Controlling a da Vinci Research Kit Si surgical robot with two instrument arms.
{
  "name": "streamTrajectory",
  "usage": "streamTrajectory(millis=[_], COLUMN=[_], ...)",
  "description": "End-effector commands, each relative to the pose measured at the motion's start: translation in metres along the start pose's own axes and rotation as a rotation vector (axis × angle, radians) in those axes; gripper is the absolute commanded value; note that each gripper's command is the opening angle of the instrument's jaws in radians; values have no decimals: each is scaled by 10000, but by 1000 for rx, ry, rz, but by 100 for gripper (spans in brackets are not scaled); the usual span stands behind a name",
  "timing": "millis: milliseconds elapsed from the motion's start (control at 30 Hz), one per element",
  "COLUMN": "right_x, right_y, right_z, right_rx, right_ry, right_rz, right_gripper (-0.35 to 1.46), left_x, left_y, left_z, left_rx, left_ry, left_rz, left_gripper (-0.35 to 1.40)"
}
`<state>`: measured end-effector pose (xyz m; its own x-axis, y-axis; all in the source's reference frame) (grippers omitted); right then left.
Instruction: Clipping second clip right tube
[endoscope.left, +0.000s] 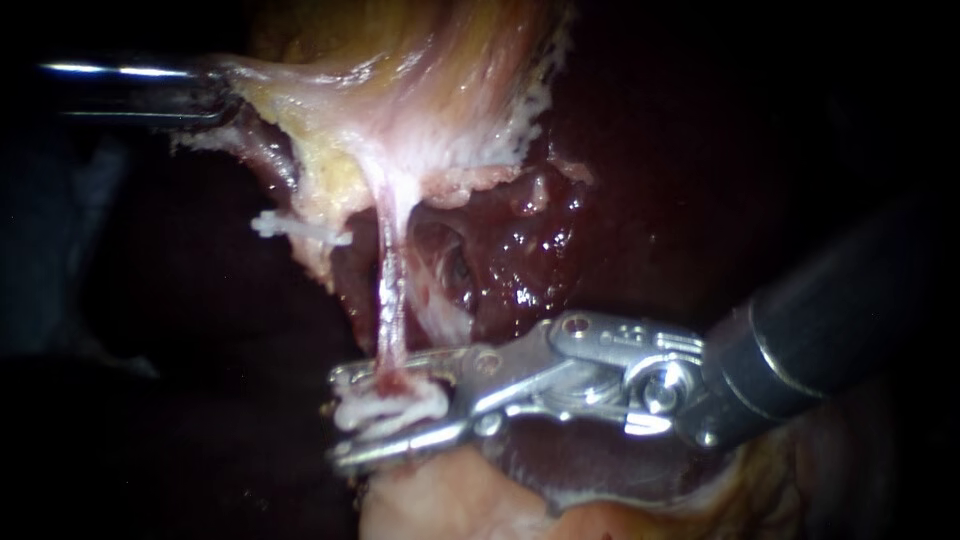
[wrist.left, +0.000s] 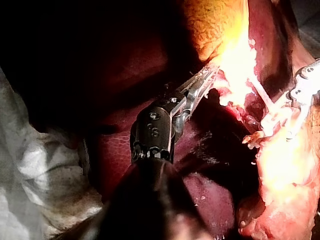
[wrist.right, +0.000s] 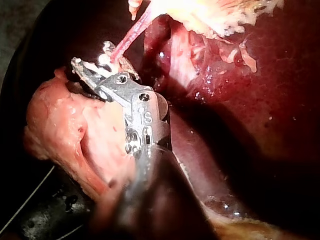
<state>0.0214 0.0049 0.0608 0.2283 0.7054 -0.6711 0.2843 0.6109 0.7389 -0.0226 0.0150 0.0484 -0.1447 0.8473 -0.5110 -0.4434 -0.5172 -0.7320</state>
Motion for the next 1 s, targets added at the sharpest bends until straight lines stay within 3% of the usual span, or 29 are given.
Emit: streamTrajectory(millis=[33,467,633,700,1000], right_x=[-1,-2,-3,-3,-6], right_y=[1,12,14,15,21], right_z=[0,-6,-7,-7,-13], right_rx=[-1,-2,-2,-2,-8], right_ry=[0,1,1,0,-10], right_rz=[6,18,24,24,24], right_gripper=[28,1,-18,-35,-35], left_x=[0,0,0,0,0], left_y=[0,0,0,0,0], left_z=[0,0,0,0,0], left_rx=[0,1,1,1,1], left_ry=[0,-3,-3,-3,-3], left_rz=[0,0,0,0,0], left_gripper=[-35,-35,-35,-35,-35])
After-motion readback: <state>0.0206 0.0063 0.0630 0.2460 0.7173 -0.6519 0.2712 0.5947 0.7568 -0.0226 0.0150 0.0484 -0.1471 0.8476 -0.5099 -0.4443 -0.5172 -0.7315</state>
